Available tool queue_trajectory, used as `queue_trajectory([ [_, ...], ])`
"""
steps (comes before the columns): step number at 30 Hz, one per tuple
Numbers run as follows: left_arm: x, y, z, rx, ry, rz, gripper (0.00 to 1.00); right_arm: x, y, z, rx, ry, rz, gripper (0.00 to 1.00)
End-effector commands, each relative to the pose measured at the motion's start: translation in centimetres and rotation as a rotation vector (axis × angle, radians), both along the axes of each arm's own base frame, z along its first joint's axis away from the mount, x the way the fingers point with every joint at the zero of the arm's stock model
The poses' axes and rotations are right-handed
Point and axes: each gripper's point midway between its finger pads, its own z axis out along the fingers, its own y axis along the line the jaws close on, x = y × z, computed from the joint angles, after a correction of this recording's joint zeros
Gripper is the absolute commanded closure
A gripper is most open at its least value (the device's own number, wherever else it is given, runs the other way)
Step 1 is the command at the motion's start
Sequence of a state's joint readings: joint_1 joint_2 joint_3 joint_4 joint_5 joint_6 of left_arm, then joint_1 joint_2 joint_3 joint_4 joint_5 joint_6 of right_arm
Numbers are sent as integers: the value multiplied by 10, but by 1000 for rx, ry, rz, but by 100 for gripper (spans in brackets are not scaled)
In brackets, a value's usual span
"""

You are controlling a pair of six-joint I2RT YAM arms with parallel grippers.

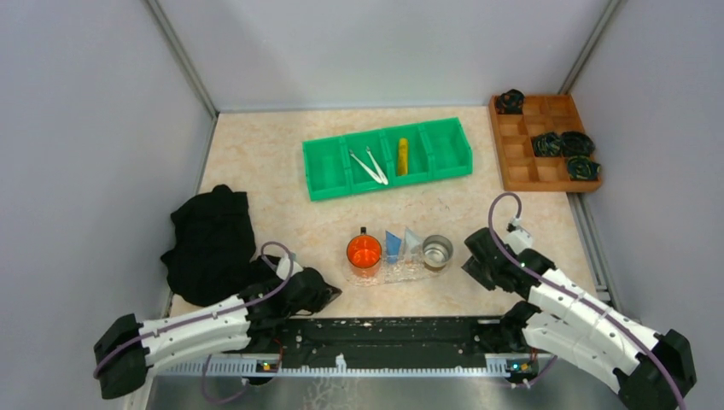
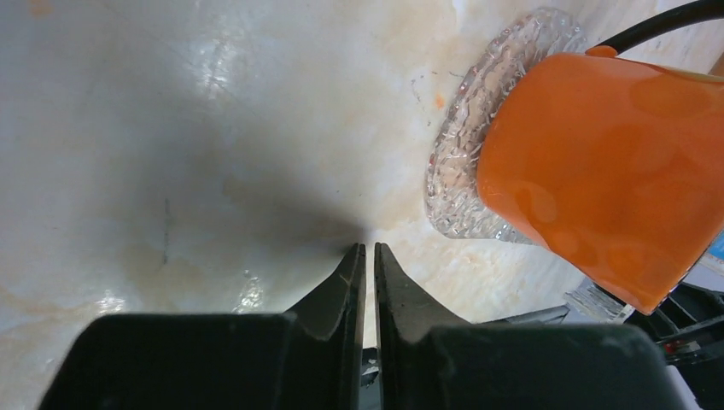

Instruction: Prepare toiletry sets of a toothbrush and toothpaste on the tray

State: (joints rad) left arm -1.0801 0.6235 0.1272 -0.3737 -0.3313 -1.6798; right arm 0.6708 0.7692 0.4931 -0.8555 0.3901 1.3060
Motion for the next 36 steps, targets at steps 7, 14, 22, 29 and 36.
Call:
queue_trajectory([
  [7,-6,16,-32,173,57,-19,84,13,1,31,7,-52,-26,60],
  [14,-2,14,-35,178,53,-13,83,16,-1,41,-16,-55,-29,60],
  [22,0,6,-42,201,72,-37,82,16,-4,48,-15,-72,-34,60],
  [29,3,7,-44,217,81,-30,82,15,-9,53,-21,-86,-41,60],
  [36,9,14,-45,225,76,-12,80,13,-10,48,-21,-79,-39,60],
])
